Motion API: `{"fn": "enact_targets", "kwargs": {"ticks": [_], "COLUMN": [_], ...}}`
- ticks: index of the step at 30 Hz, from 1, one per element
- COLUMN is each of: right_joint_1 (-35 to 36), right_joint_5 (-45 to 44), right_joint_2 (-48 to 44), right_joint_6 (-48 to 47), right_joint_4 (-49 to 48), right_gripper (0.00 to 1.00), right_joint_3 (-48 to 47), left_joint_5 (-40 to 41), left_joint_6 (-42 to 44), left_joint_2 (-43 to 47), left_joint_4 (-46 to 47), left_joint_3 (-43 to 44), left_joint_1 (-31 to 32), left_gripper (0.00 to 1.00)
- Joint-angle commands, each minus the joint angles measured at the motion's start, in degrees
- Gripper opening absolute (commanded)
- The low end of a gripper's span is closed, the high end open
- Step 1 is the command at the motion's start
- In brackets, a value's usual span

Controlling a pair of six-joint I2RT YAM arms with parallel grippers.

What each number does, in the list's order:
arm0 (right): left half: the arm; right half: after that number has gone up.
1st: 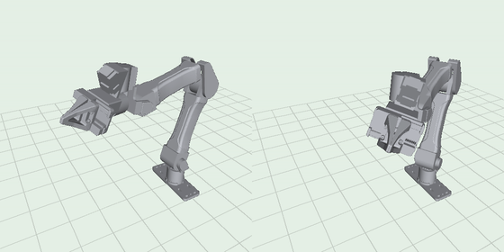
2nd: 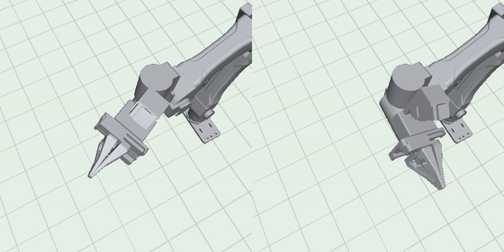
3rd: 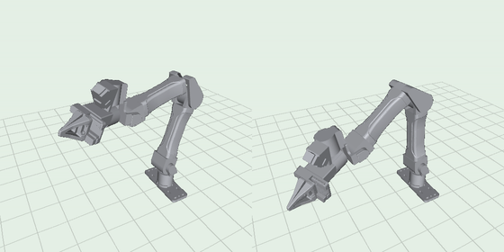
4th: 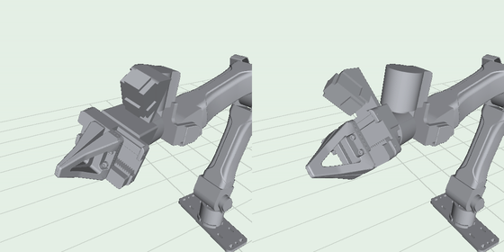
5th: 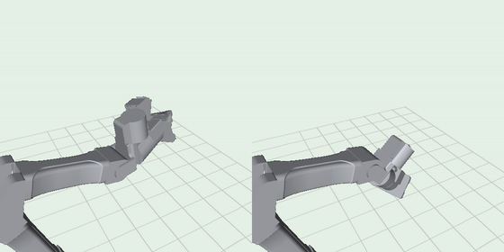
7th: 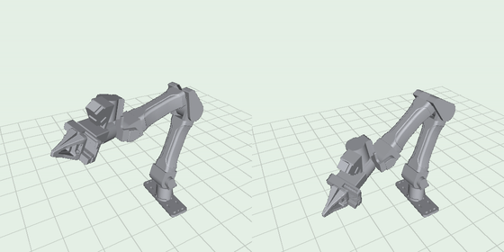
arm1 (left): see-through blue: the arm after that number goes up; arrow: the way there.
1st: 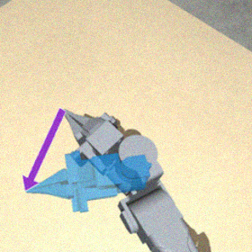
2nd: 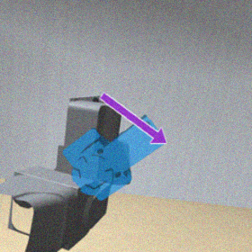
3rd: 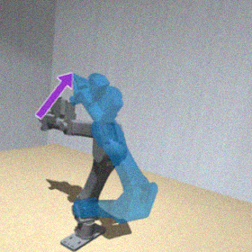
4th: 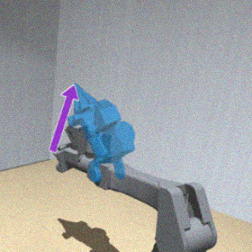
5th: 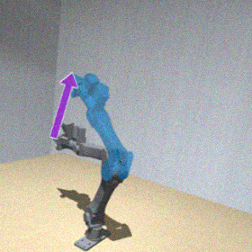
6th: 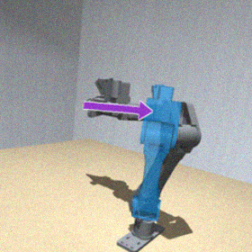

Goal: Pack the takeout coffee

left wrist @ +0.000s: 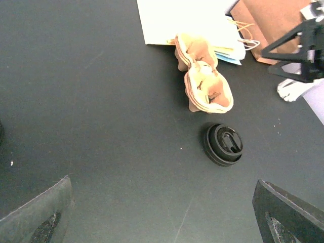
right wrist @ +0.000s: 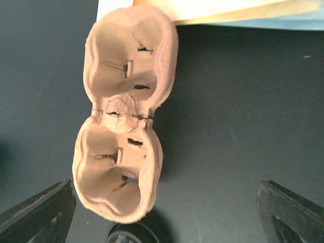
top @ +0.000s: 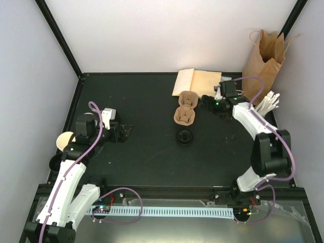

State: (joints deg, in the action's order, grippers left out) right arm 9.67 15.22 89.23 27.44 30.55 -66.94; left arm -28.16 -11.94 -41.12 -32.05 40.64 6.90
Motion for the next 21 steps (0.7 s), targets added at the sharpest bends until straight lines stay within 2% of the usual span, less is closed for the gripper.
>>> {"fn": "enact_targets", "kwargs": {"ticks": [1,6,12,18,21], "right_joint_1": [1.57,2.01,3.80,6.67,6.70], "right_joint_5": [2.07,2.18,8.10,19.85,20.12], "right_joint_2": [6.72,15.28,22.39,23.33,21.94], "right_joint_6": [1.80,2.41,1.95,1.80,1.09], "right_joint_4": [-4.57,-5.37,-6.29,-12.51,-12.23], "right_gripper": [1.00,1.00,1.00,1.00,1.00], "right_joint_3": [-4.66,-9.84,-13.77,-13.03,-12.90], "left_joint_5": [-1.41,-1.06,-0.19,-0.23,0.00], "left_joint_6": [1.13,1.20,1.14,1.11,1.09], "left_joint_2": [0.43,0.43,0.43,0.13,-0.08], "left_joint_4": [1.47,1.36,1.13,1.20,1.07], "left_joint_3": [-0.04,0.04,0.13,-0.02,0.12], "left_joint_1": [0.55,0.67,0.68,0.69,0.66], "left_gripper": [0.99,0.99,0.99,0.99,0.99]}}
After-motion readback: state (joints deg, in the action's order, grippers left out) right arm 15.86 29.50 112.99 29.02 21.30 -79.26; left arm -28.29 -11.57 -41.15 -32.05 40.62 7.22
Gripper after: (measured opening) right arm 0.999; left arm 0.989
